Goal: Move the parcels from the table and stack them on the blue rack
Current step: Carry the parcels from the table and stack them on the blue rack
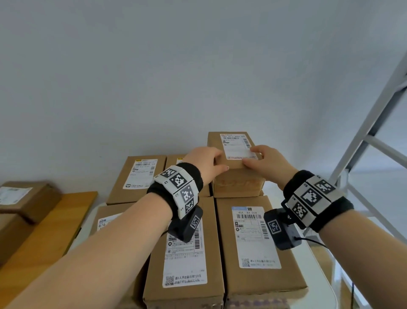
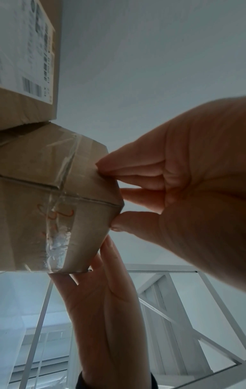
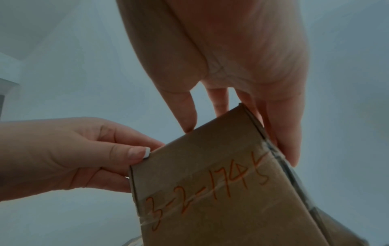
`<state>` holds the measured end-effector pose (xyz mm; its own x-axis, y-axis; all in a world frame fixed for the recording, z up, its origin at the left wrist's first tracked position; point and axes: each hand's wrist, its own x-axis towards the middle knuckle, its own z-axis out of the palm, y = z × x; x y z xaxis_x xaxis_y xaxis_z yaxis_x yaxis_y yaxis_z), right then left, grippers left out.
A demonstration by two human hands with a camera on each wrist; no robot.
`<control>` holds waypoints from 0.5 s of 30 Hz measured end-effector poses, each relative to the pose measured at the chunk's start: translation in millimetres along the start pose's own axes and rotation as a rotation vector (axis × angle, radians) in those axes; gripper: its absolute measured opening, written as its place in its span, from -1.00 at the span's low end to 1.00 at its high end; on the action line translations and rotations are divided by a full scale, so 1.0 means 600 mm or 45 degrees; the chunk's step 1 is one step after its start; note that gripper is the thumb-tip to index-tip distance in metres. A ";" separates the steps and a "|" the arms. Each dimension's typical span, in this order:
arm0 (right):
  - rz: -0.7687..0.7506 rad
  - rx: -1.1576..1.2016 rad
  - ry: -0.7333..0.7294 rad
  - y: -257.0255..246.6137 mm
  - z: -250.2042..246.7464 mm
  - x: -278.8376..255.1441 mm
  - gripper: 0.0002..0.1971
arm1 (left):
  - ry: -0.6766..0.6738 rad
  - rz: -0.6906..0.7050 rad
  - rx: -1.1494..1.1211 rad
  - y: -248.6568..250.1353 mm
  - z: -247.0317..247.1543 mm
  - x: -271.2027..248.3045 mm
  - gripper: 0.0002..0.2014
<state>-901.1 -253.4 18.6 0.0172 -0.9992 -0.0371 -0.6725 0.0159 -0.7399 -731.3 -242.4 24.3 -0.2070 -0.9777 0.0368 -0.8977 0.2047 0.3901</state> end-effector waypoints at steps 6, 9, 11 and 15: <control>-0.004 -0.063 -0.009 -0.005 0.007 0.001 -0.41 | 0.019 0.029 0.016 -0.004 0.000 -0.005 -0.49; 0.011 -0.059 -0.006 -0.007 0.008 0.002 -0.40 | 0.013 0.041 0.023 -0.007 -0.002 -0.007 -0.49; 0.021 -0.060 -0.009 -0.009 0.007 0.001 -0.40 | 0.009 0.044 0.035 -0.005 -0.002 -0.007 -0.50; 0.032 -0.063 -0.024 -0.011 0.007 -0.002 -0.41 | 0.023 0.043 0.014 -0.003 -0.001 -0.005 -0.57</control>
<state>-893.4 -252.3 20.4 0.0131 -0.9976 -0.0684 -0.7088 0.0389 -0.7044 -728.9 -239.7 24.1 -0.2305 -0.9708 0.0665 -0.8947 0.2383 0.3779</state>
